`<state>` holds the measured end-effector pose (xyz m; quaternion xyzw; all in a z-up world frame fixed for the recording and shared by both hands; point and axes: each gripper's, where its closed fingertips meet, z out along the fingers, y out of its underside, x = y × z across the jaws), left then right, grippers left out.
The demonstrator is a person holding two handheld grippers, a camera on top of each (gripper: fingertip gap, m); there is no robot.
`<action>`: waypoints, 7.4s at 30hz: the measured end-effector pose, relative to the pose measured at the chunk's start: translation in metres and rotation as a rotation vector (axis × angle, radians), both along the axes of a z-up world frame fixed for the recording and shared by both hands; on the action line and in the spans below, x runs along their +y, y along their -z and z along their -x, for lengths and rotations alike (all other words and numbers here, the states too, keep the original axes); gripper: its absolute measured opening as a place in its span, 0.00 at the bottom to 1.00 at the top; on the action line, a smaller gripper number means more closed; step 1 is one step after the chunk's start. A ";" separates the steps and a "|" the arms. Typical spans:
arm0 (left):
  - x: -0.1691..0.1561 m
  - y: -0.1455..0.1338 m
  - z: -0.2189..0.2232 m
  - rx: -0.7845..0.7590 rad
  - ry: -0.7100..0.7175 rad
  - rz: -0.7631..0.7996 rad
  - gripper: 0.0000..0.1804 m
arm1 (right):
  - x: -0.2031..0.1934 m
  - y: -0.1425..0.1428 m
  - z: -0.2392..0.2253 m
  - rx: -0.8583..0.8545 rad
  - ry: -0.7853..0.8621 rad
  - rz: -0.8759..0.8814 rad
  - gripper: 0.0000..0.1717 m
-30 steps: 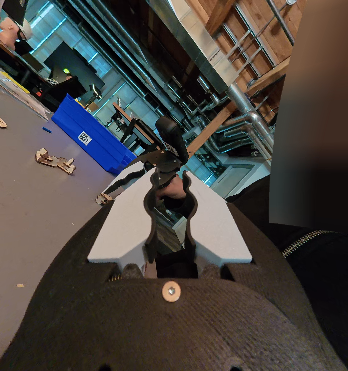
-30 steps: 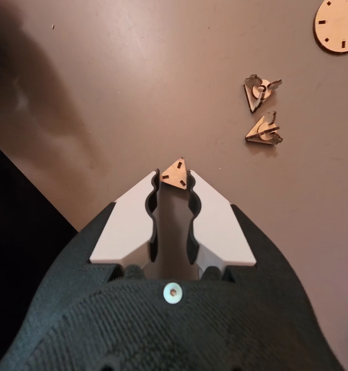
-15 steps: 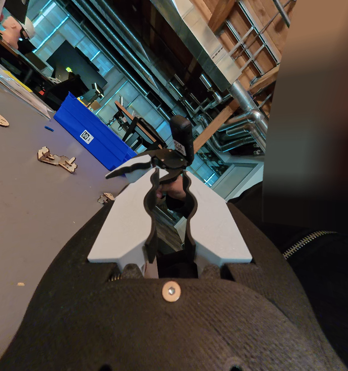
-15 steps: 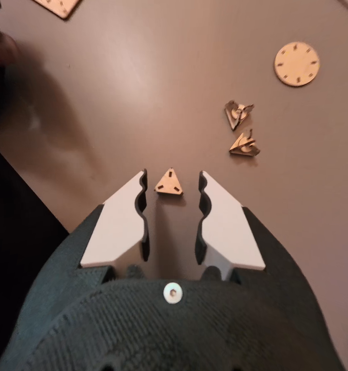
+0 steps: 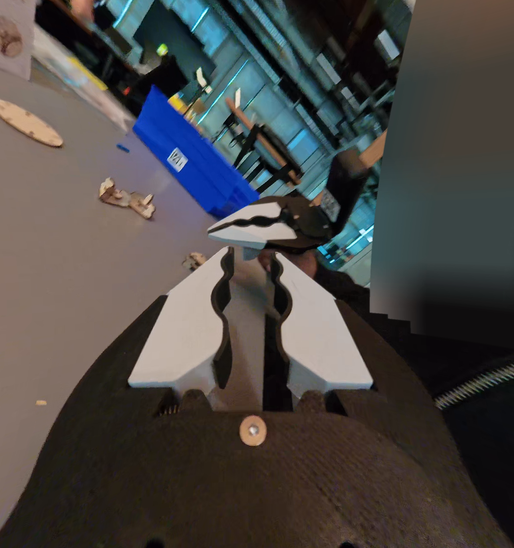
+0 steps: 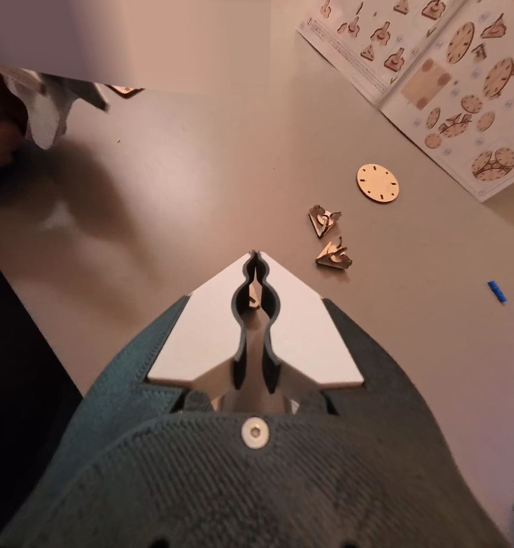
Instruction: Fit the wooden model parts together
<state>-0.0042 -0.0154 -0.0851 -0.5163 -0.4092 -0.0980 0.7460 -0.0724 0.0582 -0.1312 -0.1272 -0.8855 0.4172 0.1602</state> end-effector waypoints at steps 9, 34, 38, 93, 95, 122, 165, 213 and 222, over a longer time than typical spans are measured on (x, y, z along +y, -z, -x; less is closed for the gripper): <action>0.056 0.040 0.044 -0.070 0.030 0.506 0.00 | 0.010 0.016 0.003 -0.079 0.008 0.028 0.00; 0.082 0.075 0.064 -0.163 0.107 0.645 0.00 | 0.000 -0.001 -0.004 0.042 -0.052 0.121 0.00; 0.081 0.076 0.065 -0.167 0.106 0.642 0.00 | 0.001 0.014 -0.002 0.003 -0.032 0.073 0.00; 0.077 0.073 0.066 -0.143 0.067 0.652 0.00 | -0.011 -0.093 0.013 -0.069 -0.091 0.766 0.00; 0.075 0.071 0.065 -0.133 0.063 0.643 0.00 | -0.018 -0.078 0.020 -0.120 -0.078 0.720 0.00; 0.076 0.067 0.070 -0.126 0.043 0.619 0.00 | 0.007 0.030 -0.011 -0.069 0.046 0.039 0.00; 0.073 0.065 0.064 -0.115 0.039 0.605 0.00 | 0.031 0.002 -0.025 -0.093 0.100 0.126 0.12; 0.062 -0.004 0.040 -0.067 0.196 -0.109 0.10 | -0.013 -0.058 -0.039 0.522 -0.148 0.207 0.18; 0.069 -0.024 0.020 0.106 0.262 -0.082 0.09 | -0.007 -0.076 -0.039 -0.369 -0.189 0.725 0.28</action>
